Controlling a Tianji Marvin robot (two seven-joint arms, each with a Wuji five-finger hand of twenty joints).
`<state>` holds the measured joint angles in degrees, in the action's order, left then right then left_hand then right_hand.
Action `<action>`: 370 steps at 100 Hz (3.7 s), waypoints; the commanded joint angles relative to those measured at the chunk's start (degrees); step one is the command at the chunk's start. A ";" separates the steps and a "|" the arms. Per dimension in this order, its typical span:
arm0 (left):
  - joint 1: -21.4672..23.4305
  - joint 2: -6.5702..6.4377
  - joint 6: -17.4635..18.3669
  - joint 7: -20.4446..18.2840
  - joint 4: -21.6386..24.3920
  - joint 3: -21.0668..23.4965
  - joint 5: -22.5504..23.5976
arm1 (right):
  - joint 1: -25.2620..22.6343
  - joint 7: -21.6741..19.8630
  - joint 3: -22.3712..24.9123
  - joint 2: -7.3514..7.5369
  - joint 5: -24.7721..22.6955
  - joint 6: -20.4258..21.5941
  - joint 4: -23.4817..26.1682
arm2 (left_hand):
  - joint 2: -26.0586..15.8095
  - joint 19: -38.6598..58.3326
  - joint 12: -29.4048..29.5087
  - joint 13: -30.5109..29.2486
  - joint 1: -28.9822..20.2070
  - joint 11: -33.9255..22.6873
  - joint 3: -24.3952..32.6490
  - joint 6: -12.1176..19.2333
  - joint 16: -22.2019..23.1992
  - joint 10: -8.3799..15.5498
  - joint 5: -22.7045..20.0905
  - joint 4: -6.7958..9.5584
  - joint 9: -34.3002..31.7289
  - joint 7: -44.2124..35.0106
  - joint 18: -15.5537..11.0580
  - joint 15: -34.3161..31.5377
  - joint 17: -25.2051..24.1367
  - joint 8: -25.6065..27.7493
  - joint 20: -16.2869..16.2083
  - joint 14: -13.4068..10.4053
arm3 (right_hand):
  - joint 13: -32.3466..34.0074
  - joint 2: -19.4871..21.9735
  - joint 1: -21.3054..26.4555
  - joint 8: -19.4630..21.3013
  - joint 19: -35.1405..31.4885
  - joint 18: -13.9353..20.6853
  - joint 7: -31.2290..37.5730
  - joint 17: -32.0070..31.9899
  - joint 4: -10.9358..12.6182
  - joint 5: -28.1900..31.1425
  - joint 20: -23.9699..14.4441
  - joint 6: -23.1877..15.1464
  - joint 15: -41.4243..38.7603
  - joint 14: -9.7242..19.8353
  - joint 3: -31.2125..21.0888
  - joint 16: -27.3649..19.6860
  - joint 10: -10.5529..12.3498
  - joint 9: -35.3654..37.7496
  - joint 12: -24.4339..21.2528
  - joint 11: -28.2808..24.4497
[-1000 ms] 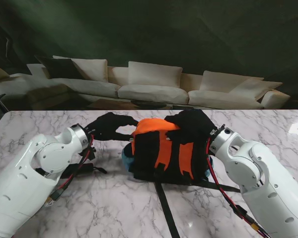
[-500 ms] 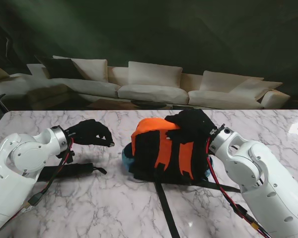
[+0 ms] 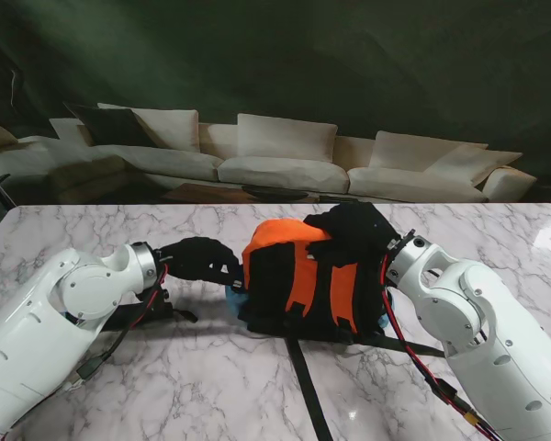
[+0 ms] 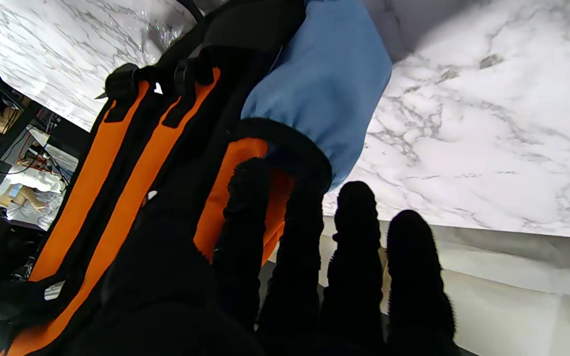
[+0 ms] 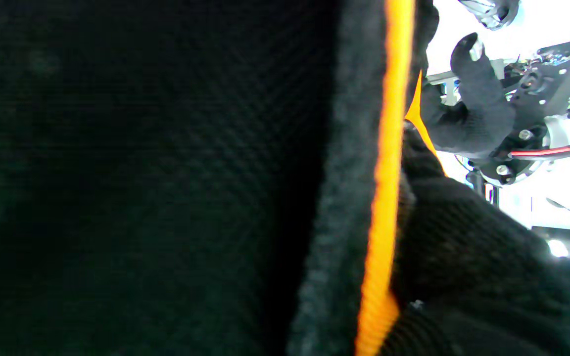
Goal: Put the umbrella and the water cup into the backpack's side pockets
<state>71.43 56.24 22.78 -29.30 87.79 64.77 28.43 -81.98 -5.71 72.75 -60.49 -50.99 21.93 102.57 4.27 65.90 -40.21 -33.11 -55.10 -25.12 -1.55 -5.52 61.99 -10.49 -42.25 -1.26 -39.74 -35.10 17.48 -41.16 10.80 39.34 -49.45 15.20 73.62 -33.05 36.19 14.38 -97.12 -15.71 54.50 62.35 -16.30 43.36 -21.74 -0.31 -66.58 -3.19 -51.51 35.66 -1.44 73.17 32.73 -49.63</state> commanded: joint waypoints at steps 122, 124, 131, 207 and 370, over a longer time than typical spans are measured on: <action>-2.27 -1.05 -2.19 -9.07 -0.50 0.45 3.99 | 0.39 -2.06 -0.96 0.38 0.42 0.16 -0.62 | -2.46 -4.65 8.93 -0.51 1.46 7.32 0.14 2.15 -8.22 0.60 -0.97 0.07 1.09 7.29 -0.66 6.20 -2.88 -1.20 2.14 -0.94 | 1.78 5.39 5.19 0.56 -2.11 0.68 3.30 -1.09 2.34 0.61 -0.22 -9.95 0.70 0.83 -4.41 -1.24 2.06 -0.90 -0.67 -1.30; -2.32 -1.02 -2.26 -8.98 -0.56 0.27 3.96 | 0.44 -2.18 -1.03 0.40 0.45 0.15 -0.63 | -2.46 -4.65 9.18 -0.49 1.49 7.81 0.14 2.20 -8.50 0.63 -0.88 0.08 1.11 7.47 -0.67 6.60 -2.89 -1.48 2.15 -0.90 | 1.78 5.40 5.21 0.54 -2.08 0.74 3.30 -1.19 2.34 0.61 -0.23 -9.92 0.72 0.83 -4.40 -1.24 2.06 -0.90 -0.68 -1.30; -2.81 -0.97 -1.99 -8.68 -1.10 -0.70 3.75 | 0.59 -2.35 -1.29 0.41 0.56 0.08 -0.78 | -2.10 -4.67 12.74 -0.41 1.17 11.99 0.20 3.23 -10.82 1.37 0.57 0.03 2.23 10.37 -0.74 9.30 -2.90 -4.30 2.24 -0.83 | 1.76 5.40 5.24 0.49 -2.04 0.85 3.25 -1.25 2.35 0.56 -0.28 -9.96 0.87 0.87 -4.36 -1.28 2.04 -1.00 -0.70 -1.27; -6.46 -1.74 1.07 -11.37 -1.73 -5.11 1.30 | 0.85 -3.48 -1.54 0.55 1.27 0.28 -1.00 | -1.18 -6.54 25.71 -1.54 -7.20 16.66 0.83 10.87 -17.36 8.90 10.76 0.47 10.06 22.89 -2.25 13.20 -1.94 -15.91 3.04 -2.80 | 1.77 5.65 5.57 0.04 -1.73 1.03 3.05 -1.65 2.38 0.42 -0.68 -9.69 1.36 0.67 -4.11 -1.25 1.97 -1.24 -0.77 -1.35; 28.08 0.39 8.73 24.07 0.61 38.03 43.02 | 2.19 -4.35 -3.39 0.63 1.13 -1.61 -2.36 | 9.45 -28.70 30.56 13.10 21.86 21.07 0.20 -14.53 -42.43 -4.78 23.73 -0.56 16.86 30.48 -12.17 27.30 -5.52 -21.74 29.86 -1.94 | 1.77 5.47 5.47 -0.35 -1.06 0.89 2.91 -2.58 2.48 0.06 -1.09 -9.78 2.22 0.53 -4.34 -1.36 1.90 -1.42 -1.11 -1.17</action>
<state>98.70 56.75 32.86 -3.03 90.47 103.18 72.35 -79.32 -9.27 69.88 -60.04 -49.42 20.84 101.56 12.70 35.52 -8.61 -18.64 -33.91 -3.08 -1.91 -18.06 18.64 -15.19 -18.31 -1.26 -21.53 -3.90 5.38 -12.81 5.20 16.77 -18.43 11.94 73.63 -31.86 36.19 14.39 -96.89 -15.60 54.50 59.48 -16.30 41.83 -21.84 -1.30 -64.09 -3.17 -51.10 34.75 -1.34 71.81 32.13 -49.63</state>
